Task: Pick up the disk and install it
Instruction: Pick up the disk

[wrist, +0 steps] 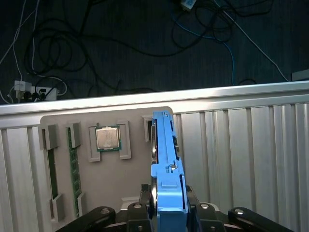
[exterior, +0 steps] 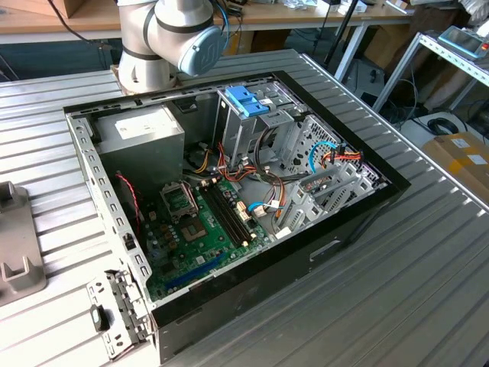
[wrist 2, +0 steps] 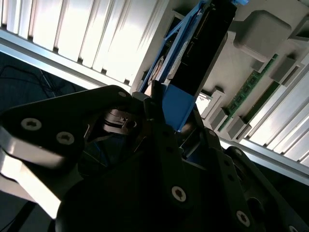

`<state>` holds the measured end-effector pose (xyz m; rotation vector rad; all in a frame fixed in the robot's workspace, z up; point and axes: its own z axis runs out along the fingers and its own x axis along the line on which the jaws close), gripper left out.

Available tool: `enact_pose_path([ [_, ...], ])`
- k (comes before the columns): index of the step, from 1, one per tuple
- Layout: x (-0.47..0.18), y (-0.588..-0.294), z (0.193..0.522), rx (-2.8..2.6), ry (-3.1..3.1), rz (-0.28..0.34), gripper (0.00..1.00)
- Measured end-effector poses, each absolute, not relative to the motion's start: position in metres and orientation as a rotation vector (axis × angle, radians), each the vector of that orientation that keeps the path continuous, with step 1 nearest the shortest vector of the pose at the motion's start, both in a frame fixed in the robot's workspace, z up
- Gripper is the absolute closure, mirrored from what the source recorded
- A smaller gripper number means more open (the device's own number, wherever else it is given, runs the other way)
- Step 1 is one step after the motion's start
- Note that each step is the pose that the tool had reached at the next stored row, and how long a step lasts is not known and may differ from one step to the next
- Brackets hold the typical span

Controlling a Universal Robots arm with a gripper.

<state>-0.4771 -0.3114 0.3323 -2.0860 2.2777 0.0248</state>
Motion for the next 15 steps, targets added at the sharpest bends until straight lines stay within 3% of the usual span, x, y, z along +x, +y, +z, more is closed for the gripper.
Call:
enact_pose_path([
  [15, -0.477, -0.311, 0.355, -2.048, 2.239, 0.110, 0.63],
])
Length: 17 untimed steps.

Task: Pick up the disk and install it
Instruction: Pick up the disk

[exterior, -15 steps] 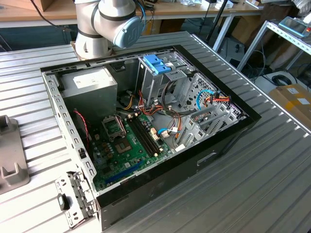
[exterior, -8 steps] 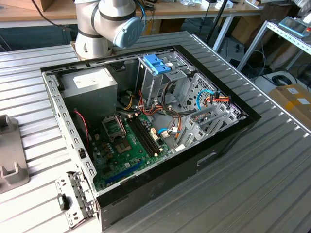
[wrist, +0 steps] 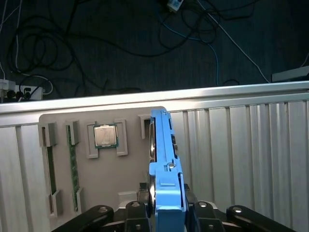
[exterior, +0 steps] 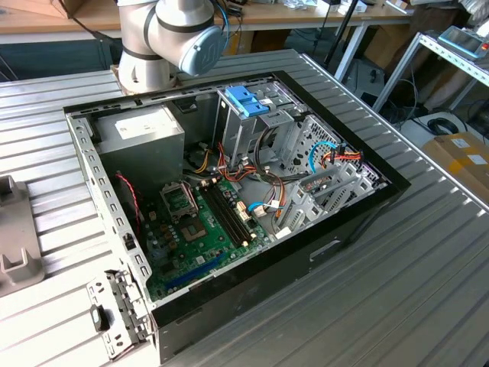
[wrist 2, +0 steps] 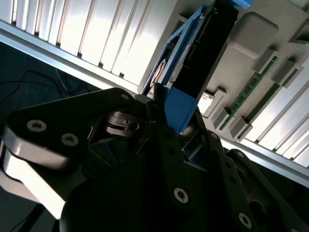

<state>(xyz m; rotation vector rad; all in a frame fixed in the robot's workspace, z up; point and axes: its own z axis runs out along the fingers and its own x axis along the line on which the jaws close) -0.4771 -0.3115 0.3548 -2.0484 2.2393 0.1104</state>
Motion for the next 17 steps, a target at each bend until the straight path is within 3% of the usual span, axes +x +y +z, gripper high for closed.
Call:
enact_pose_path([
  [11, -0.477, -0.312, 0.374, -2.029, 2.219, 0.152, 0.63],
  [17, -0.477, -0.312, 0.376, -2.070, 2.261, 0.062, 0.63],
])
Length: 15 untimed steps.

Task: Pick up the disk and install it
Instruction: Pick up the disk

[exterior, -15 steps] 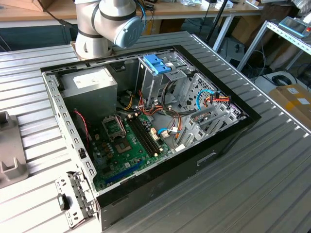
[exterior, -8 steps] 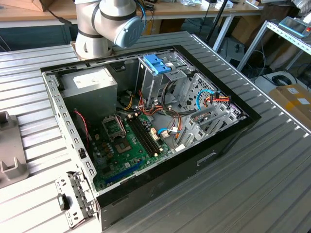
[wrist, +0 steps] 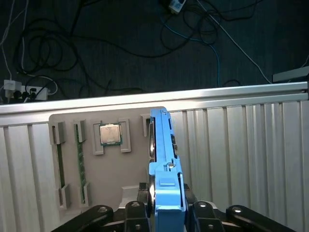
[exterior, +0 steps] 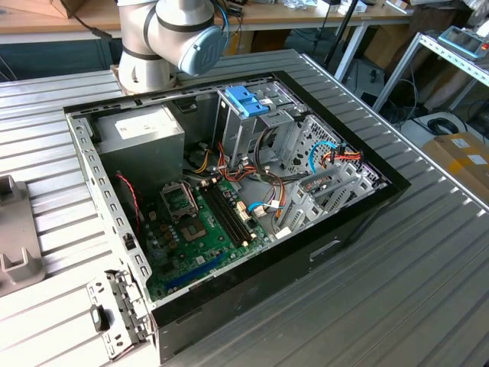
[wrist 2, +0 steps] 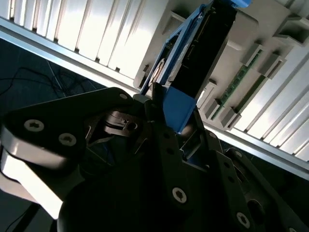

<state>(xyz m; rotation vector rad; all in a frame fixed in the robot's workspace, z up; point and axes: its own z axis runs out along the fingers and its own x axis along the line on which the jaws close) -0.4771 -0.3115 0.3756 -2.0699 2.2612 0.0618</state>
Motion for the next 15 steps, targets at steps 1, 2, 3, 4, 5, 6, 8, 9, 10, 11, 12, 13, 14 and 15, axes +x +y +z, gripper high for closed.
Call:
enact_pose_path([
  [1, -0.477, -0.312, 0.376, -2.071, 2.263, 0.058, 0.63],
  [2, -0.477, -0.312, 0.377, -2.072, 2.263, 0.058, 0.63],
  [3, -0.477, -0.312, 0.379, -2.072, 2.263, 0.058, 0.63],
  [4, -0.477, -0.312, 0.381, -2.072, 2.263, 0.058, 0.63],
  [5, -0.477, -0.312, 0.382, -2.072, 2.263, 0.058, 0.63],
  [6, -0.477, -0.311, 0.384, -2.072, 2.263, 0.058, 0.63],
  [8, -0.477, -0.312, 0.385, -2.071, 2.263, 0.059, 0.63],
  [9, -0.476, -0.312, 0.385, -2.071, 2.263, 0.059, 0.63],
  [10, -0.476, -0.312, 0.385, -2.071, 2.263, 0.059, 0.63],
  [11, -0.476, -0.312, 0.385, -2.071, 2.263, 0.059, 0.63],
  [12, -0.476, -0.312, 0.385, -2.071, 2.263, 0.059, 0.63],
  [13, -0.476, -0.312, 0.385, -2.071, 2.263, 0.059, 0.63],
  [14, -0.476, -0.312, 0.385, -2.071, 2.263, 0.059, 0.63],
  [15, -0.476, -0.312, 0.387, -2.072, 2.263, 0.060, 0.63],
])
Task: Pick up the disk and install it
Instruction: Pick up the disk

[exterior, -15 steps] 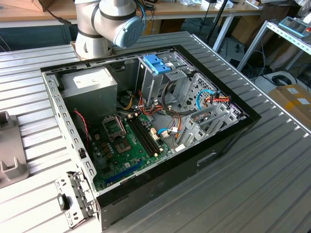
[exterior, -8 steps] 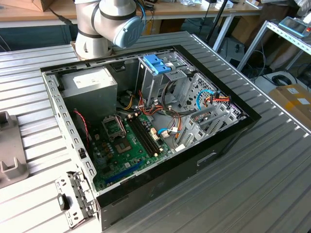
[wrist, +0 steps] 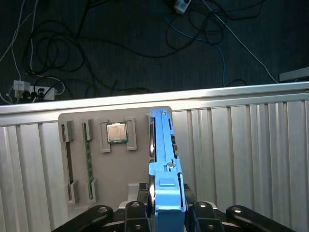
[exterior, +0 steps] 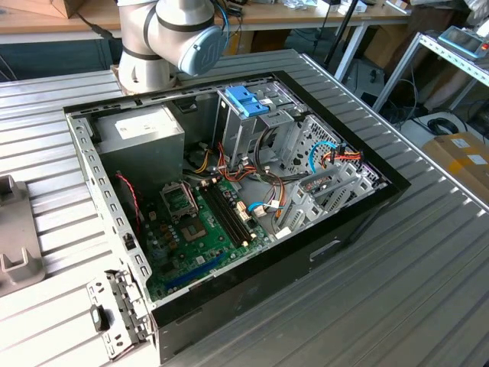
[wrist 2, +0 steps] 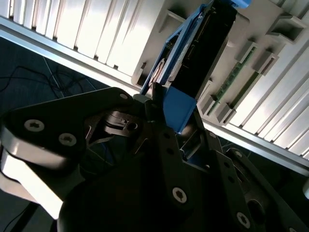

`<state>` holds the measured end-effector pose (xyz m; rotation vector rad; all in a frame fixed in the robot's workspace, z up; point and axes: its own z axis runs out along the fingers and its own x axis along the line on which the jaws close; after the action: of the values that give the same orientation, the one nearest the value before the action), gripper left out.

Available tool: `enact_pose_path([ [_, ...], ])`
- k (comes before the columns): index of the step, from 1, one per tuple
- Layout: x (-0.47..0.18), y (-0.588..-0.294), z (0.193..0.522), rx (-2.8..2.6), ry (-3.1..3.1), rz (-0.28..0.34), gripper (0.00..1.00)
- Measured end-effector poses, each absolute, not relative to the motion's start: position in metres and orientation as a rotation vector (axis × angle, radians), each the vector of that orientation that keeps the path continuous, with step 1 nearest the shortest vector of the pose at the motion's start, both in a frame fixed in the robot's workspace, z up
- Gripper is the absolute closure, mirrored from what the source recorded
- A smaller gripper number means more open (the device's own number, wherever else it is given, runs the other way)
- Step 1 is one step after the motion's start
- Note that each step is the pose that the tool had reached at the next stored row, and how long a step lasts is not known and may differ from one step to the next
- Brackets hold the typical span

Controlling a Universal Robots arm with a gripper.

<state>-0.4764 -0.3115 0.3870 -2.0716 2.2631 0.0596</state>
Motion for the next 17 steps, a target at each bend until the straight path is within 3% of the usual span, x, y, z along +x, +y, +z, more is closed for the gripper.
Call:
enact_pose_path([
  [17, -0.476, -0.312, 0.470, -2.063, 2.255, 0.077, 0.63],
])
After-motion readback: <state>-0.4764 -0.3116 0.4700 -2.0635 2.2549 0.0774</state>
